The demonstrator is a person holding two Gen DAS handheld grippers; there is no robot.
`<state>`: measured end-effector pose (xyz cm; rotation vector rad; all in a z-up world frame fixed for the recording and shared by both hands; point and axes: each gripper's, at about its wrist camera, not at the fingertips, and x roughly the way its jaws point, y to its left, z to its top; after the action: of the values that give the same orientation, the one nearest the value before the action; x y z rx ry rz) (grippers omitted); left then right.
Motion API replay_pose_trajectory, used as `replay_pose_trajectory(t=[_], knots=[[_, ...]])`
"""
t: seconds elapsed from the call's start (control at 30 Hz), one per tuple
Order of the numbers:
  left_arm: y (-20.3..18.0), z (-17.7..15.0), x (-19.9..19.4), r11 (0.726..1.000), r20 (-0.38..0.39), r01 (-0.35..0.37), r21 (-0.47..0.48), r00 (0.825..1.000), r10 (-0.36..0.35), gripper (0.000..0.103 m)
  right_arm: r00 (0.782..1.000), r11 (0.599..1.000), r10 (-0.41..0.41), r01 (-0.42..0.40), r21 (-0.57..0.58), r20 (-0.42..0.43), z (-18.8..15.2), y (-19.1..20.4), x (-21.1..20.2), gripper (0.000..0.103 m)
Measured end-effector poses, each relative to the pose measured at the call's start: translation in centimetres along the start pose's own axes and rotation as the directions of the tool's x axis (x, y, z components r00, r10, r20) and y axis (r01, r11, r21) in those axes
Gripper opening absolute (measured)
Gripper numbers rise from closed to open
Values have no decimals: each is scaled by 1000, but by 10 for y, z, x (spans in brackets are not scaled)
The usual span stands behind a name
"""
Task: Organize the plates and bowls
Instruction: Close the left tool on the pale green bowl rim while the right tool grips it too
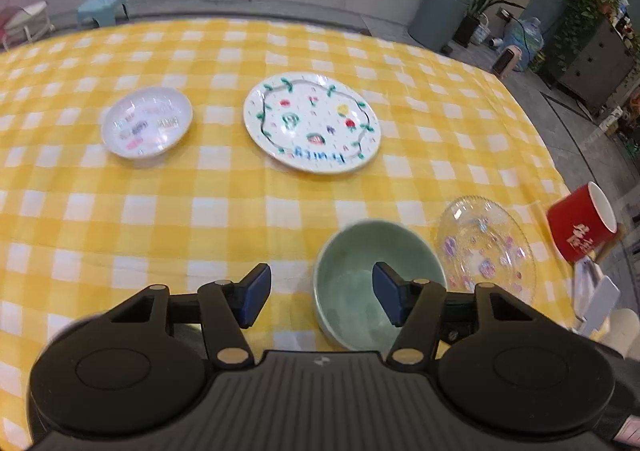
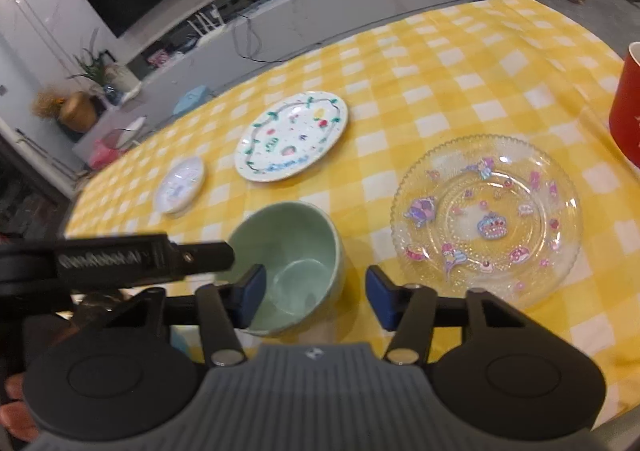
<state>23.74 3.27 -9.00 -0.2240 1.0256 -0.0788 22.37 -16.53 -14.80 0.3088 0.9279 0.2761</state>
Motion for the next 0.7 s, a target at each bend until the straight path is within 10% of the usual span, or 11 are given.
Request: replay_pose_trajectory(t=[0.23, 0.7], knots=[[-15, 5, -15, 996, 58, 0, 86, 998, -5, 68, 1000, 1000, -10, 10, 15, 5, -2, 1, 8, 48], [-25, 27, 34, 985, -129, -21, 171, 991, 44, 44, 999, 995, -4, 8, 102, -46, -7, -10, 29, 33]])
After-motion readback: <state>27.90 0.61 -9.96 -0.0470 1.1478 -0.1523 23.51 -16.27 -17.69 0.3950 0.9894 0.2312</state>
